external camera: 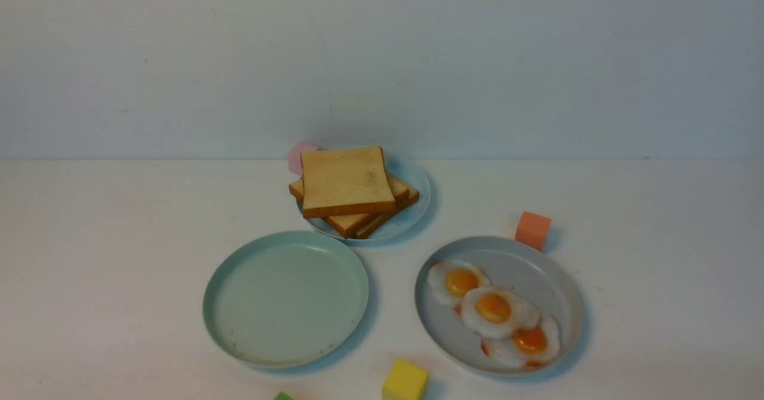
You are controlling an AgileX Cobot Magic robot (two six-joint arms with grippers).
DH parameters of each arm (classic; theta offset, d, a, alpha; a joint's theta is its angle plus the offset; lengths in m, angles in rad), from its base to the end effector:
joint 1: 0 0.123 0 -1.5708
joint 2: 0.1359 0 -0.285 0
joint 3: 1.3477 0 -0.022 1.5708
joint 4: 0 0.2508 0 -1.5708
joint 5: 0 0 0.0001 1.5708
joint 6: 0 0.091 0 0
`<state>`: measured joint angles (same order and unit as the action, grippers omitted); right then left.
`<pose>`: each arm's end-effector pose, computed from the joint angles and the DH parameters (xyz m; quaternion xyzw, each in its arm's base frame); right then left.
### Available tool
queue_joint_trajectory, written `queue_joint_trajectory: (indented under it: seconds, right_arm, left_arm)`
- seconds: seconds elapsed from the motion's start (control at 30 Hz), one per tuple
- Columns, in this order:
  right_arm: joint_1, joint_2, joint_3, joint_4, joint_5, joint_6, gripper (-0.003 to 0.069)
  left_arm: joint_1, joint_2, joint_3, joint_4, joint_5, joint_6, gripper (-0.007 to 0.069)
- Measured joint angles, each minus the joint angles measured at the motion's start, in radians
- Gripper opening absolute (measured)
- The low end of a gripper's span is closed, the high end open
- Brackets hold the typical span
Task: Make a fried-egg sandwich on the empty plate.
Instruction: Use the left arm to grab a slice of bread
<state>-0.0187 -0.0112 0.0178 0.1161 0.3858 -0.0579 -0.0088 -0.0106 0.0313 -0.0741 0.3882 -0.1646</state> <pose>0.0522 0.0030 0.1734 0.0147 0.8055 0.0267 0.5919 0.0523 -0.0030 0.1685 -0.0826 0.8067 -0.0819 0.5794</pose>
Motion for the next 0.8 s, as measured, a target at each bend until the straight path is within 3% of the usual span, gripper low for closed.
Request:
queue_joint_trajectory:
  seconds: [0.8]
  right_arm:
    - [0.000, 0.000, 0.000, 0.000, 0.000, 0.000, 0.0242]
  left_arm:
    - [0.000, 0.000, 0.000, 0.005, -0.014, 0.000, 0.0239]
